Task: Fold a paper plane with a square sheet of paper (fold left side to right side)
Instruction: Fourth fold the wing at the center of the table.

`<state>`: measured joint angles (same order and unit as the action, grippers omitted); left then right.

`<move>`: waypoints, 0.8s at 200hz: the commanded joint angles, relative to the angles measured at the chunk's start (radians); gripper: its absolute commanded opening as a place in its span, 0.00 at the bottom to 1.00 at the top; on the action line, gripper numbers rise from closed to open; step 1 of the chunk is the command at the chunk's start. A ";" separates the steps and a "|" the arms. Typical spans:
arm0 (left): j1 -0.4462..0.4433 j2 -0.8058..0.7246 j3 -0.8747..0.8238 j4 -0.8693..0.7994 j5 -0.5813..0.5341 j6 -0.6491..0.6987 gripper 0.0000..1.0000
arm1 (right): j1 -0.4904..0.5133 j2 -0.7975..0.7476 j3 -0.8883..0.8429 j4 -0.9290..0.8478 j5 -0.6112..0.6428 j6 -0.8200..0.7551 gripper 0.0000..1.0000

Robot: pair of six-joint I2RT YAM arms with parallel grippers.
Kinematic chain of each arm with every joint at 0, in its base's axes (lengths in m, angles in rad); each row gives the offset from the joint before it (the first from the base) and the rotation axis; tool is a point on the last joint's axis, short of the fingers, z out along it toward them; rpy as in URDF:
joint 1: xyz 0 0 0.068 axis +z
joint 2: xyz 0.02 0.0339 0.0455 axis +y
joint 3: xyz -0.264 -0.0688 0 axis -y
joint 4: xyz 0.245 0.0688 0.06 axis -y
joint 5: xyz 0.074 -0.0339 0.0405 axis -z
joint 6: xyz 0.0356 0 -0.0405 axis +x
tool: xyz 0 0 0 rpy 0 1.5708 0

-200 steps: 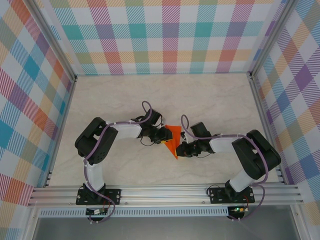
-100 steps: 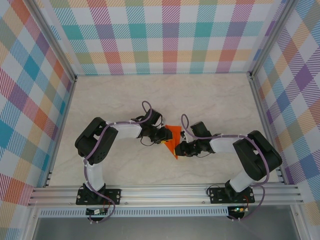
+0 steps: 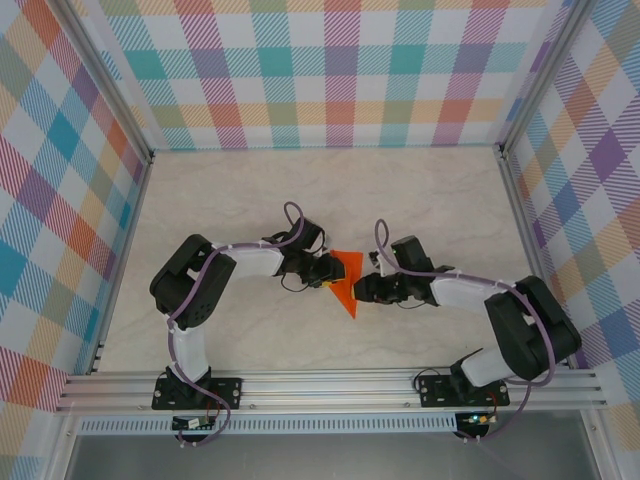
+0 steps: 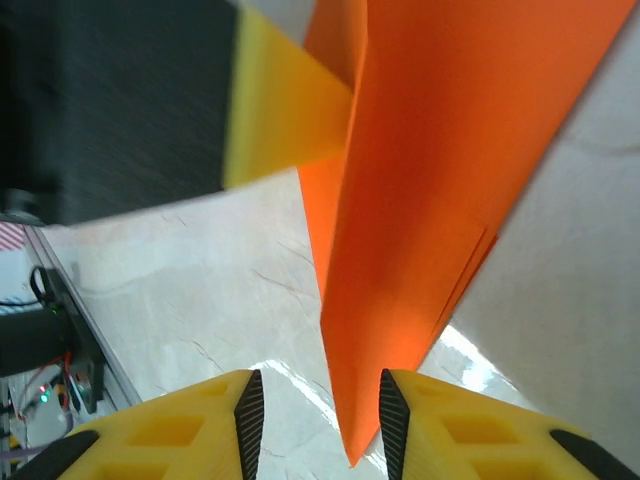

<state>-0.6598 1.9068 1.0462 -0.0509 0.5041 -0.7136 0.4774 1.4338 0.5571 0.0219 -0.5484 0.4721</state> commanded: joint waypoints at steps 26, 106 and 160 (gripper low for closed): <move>-0.012 0.020 0.010 -0.035 -0.027 0.008 0.34 | -0.113 0.013 0.054 0.029 -0.127 0.053 0.41; -0.012 0.011 0.006 -0.033 -0.028 0.008 0.34 | -0.097 0.231 0.193 0.090 -0.166 0.118 0.39; -0.012 0.014 0.009 -0.032 -0.027 0.008 0.34 | -0.082 0.308 0.236 0.075 -0.159 0.113 0.31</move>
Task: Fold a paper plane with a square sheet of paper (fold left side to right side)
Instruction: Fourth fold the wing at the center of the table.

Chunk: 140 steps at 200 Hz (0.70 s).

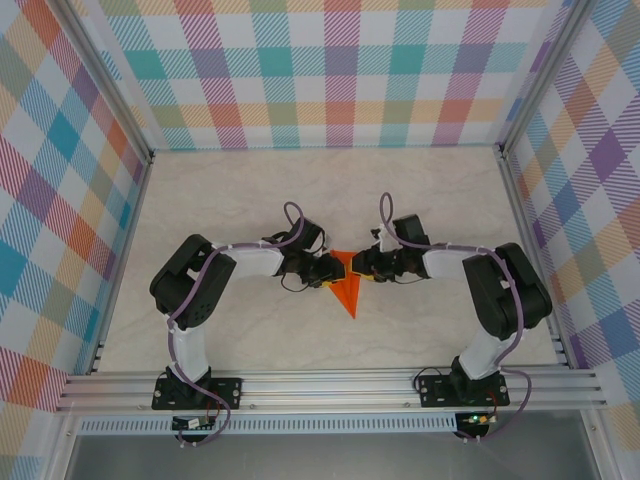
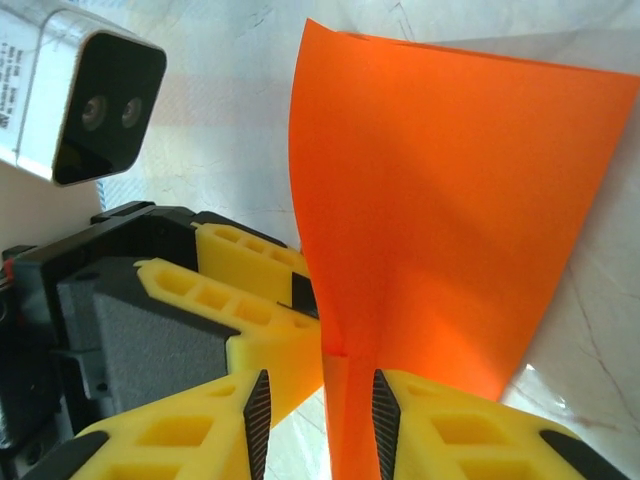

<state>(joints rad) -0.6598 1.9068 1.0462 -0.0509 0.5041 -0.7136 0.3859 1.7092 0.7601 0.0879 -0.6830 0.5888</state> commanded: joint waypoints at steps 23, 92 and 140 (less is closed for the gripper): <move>-0.012 0.013 0.009 -0.034 -0.027 0.008 0.34 | 0.014 0.055 0.047 -0.002 -0.021 -0.014 0.23; -0.012 0.011 0.011 -0.043 -0.029 0.012 0.34 | 0.008 0.056 0.077 -0.143 0.088 -0.092 0.02; -0.012 0.006 0.010 -0.044 -0.028 0.015 0.34 | -0.008 0.079 0.101 -0.184 0.105 -0.121 0.02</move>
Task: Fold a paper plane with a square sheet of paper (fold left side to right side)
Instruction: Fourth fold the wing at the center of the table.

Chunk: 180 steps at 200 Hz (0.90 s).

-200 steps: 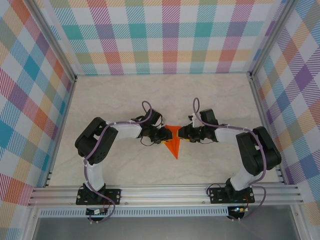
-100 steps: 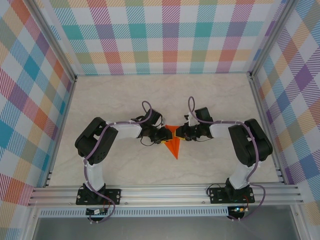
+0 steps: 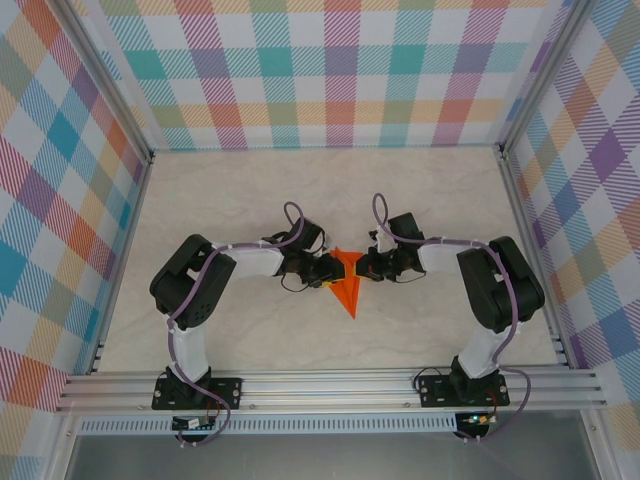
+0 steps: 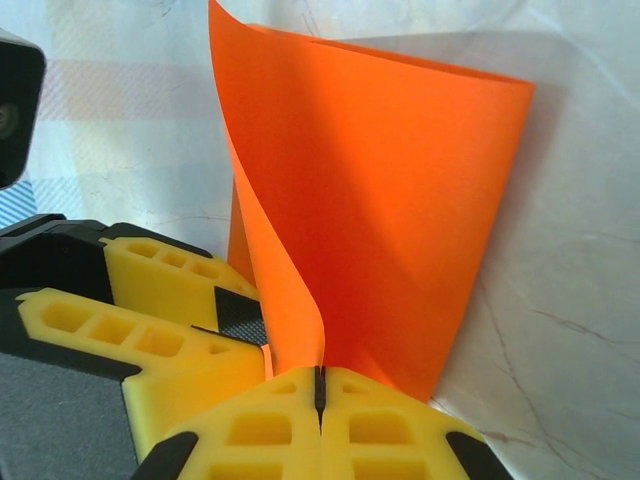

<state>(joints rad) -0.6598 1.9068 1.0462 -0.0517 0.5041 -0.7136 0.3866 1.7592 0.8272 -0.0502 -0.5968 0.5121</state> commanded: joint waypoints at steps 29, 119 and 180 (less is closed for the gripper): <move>-0.012 0.007 0.012 -0.044 -0.027 0.014 0.34 | -0.009 0.042 0.044 -0.067 0.032 -0.057 0.02; -0.012 0.007 0.009 -0.042 -0.027 0.016 0.34 | -0.009 0.042 0.043 -0.091 0.064 -0.067 0.03; -0.012 0.010 0.008 -0.040 -0.025 0.018 0.34 | -0.009 0.041 0.044 -0.106 0.084 -0.076 0.03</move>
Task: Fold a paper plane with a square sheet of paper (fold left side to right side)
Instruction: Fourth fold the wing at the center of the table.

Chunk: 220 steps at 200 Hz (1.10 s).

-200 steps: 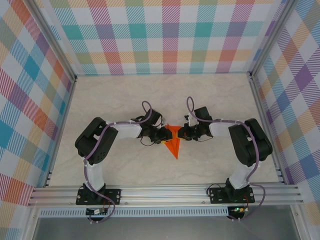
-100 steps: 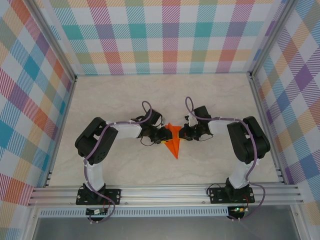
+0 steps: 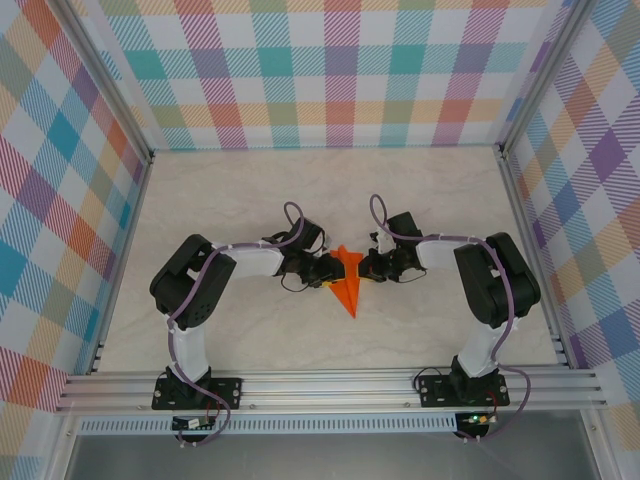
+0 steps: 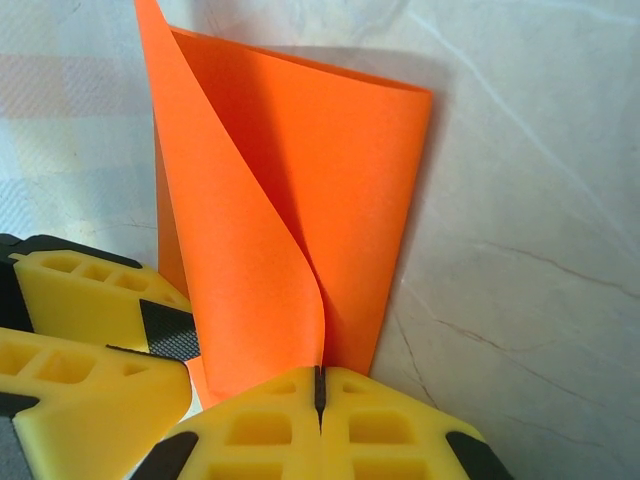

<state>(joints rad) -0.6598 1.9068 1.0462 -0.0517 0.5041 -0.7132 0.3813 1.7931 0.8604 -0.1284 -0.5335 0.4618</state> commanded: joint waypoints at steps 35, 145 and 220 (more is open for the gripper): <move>-0.012 0.011 0.006 -0.040 -0.024 0.016 0.34 | -0.004 0.019 0.019 -0.035 0.029 -0.029 0.03; -0.012 0.014 0.005 -0.036 -0.024 0.015 0.34 | -0.004 0.024 0.020 -0.062 0.047 -0.042 0.03; -0.012 0.018 0.006 -0.038 -0.025 0.016 0.34 | -0.004 -0.002 0.003 -0.062 0.051 -0.039 0.04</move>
<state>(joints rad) -0.6598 1.9068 1.0462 -0.0517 0.5041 -0.7132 0.3813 1.7954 0.8684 -0.1490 -0.5198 0.4469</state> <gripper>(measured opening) 0.338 0.046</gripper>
